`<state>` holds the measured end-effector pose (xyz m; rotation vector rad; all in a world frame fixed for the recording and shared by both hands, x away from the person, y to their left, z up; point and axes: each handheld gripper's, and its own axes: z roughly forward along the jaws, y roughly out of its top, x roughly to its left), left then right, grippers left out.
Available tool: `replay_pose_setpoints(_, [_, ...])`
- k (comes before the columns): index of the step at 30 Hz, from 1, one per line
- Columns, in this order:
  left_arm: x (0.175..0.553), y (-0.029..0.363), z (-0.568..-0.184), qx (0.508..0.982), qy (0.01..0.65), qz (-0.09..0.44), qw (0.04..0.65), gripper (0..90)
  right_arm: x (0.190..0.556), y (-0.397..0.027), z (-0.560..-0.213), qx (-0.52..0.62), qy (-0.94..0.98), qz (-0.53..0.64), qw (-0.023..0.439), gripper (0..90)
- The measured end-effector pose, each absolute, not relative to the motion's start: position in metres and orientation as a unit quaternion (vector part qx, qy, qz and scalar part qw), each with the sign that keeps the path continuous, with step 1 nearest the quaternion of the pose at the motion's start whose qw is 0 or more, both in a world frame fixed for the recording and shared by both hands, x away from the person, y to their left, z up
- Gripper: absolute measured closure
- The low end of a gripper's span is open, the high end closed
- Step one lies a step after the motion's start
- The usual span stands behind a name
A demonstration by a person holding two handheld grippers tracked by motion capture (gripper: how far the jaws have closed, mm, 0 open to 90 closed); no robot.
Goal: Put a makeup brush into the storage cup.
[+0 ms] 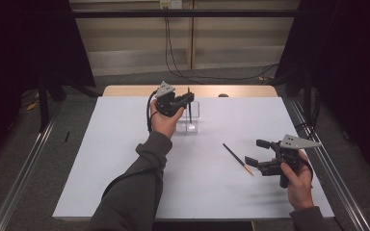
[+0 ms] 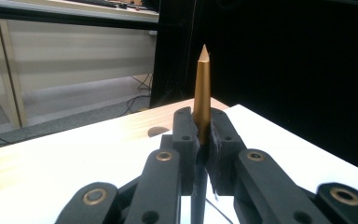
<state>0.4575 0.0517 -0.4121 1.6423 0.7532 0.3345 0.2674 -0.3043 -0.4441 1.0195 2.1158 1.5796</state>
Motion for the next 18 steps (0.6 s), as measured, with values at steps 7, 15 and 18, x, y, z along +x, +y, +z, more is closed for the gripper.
replay_pose_setpoints(7, [0.4572,0.0514,-0.4153,0.710,0.331,0.144,0.605,83.0,0.2675,-0.3043,-0.4440,0.356,0.739,0.551,0.154,10.4])
replay_pose_setpoints(15, [0.4568,0.0527,-0.4196,0.714,0.327,0.139,0.603,83.0,0.2677,-0.3038,-0.4440,0.356,0.738,0.551,0.155,10.4])
replay_pose_setpoints(18, [0.4564,0.0523,-0.4208,0.714,0.333,0.141,0.600,82.9,0.2680,-0.3034,-0.4441,0.355,0.739,0.552,0.155,10.4])
